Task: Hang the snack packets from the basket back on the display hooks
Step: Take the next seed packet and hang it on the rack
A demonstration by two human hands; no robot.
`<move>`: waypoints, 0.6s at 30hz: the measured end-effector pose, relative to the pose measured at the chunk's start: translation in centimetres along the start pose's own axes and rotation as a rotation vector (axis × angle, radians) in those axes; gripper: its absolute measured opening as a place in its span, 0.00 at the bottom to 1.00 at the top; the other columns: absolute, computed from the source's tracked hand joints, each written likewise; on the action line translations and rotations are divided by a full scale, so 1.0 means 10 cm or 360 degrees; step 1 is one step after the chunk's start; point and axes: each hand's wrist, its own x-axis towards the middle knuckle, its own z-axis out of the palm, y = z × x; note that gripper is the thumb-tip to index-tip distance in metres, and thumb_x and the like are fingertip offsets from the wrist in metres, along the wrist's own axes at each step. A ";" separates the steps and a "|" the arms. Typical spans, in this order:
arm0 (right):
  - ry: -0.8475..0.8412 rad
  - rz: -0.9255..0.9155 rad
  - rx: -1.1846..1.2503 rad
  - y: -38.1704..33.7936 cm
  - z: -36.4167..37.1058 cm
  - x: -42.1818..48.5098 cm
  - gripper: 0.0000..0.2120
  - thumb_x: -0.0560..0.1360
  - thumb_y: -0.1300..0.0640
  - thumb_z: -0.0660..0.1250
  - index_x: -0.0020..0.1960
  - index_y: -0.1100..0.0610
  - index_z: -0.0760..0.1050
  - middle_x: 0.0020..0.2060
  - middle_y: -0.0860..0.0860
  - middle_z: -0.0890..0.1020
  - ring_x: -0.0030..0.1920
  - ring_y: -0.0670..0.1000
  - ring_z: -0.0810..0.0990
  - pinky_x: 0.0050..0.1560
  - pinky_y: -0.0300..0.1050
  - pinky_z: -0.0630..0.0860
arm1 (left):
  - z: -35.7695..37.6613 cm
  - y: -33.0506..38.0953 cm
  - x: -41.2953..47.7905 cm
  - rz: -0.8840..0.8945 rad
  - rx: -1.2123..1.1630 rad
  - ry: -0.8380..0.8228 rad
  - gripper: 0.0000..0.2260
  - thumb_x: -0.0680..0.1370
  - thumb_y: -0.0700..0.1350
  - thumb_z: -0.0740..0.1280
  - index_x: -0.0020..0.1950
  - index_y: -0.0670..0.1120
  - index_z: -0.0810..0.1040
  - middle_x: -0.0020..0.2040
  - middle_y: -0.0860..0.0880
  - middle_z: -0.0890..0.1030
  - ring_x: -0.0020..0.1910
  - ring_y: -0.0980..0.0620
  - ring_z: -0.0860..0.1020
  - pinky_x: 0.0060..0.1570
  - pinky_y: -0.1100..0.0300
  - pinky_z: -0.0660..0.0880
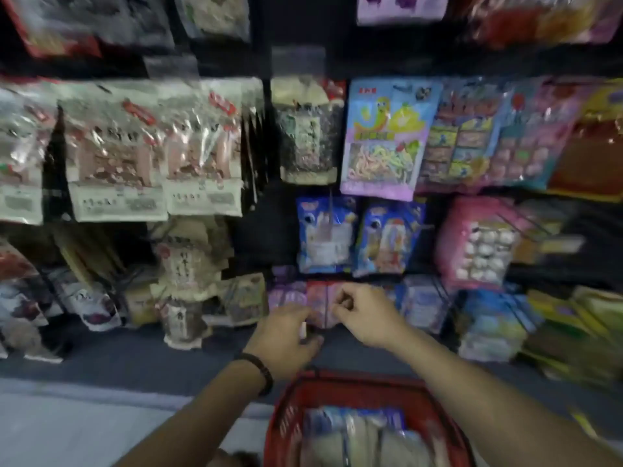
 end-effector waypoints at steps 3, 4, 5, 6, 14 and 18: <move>-0.0142 0.0231 -0.0023 0.76 0.33 -0.35 0.07 0.79 0.55 0.69 0.42 0.55 0.80 0.36 0.51 0.84 0.39 0.50 0.83 0.42 0.47 0.78 | 0.65 -0.10 -0.24 -0.0049 0.0008 -0.0302 0.16 0.75 0.62 0.61 0.55 0.55 0.78 0.55 0.54 0.80 0.54 0.50 0.79 0.53 0.53 0.77; -0.0166 0.0320 -0.0011 1.02 0.46 -0.46 0.07 0.78 0.56 0.69 0.44 0.57 0.81 0.37 0.52 0.85 0.41 0.52 0.84 0.43 0.47 0.79 | 0.86 -0.15 -0.30 -0.0077 0.0008 -0.0390 0.19 0.73 0.63 0.60 0.55 0.54 0.79 0.55 0.54 0.81 0.54 0.50 0.80 0.52 0.56 0.76; -0.0188 0.0404 -0.0004 1.26 0.58 -0.57 0.07 0.78 0.56 0.69 0.44 0.58 0.82 0.37 0.52 0.85 0.41 0.52 0.84 0.44 0.45 0.79 | 1.05 -0.18 -0.35 -0.0096 -0.0008 -0.0463 0.21 0.71 0.62 0.60 0.54 0.52 0.80 0.54 0.53 0.82 0.54 0.50 0.80 0.52 0.60 0.74; -0.0206 0.0471 -0.0001 1.49 0.72 -0.66 0.07 0.77 0.56 0.70 0.43 0.58 0.83 0.37 0.51 0.86 0.41 0.51 0.84 0.45 0.44 0.80 | 1.24 -0.21 -0.38 -0.0123 -0.0037 -0.0530 0.21 0.71 0.61 0.59 0.54 0.51 0.81 0.54 0.53 0.82 0.54 0.50 0.80 0.51 0.63 0.72; -0.0473 0.1136 -0.0036 2.94 1.64 -1.05 0.07 0.73 0.49 0.73 0.38 0.47 0.78 0.46 0.49 0.87 0.53 0.52 0.85 0.57 0.46 0.81 | 2.48 -0.39 -0.26 -0.0301 -0.0183 -0.0887 0.11 0.72 0.62 0.66 0.52 0.62 0.76 0.51 0.59 0.80 0.53 0.57 0.79 0.58 0.61 0.74; -0.0693 0.1173 -0.0100 3.14 1.71 -1.00 0.13 0.80 0.46 0.71 0.62 0.49 0.83 0.57 0.49 0.79 0.63 0.51 0.72 0.72 0.47 0.65 | 2.92 -0.50 -0.30 -0.0310 0.0023 -0.1001 0.18 0.70 0.64 0.61 0.58 0.60 0.77 0.56 0.58 0.82 0.59 0.54 0.79 0.67 0.50 0.71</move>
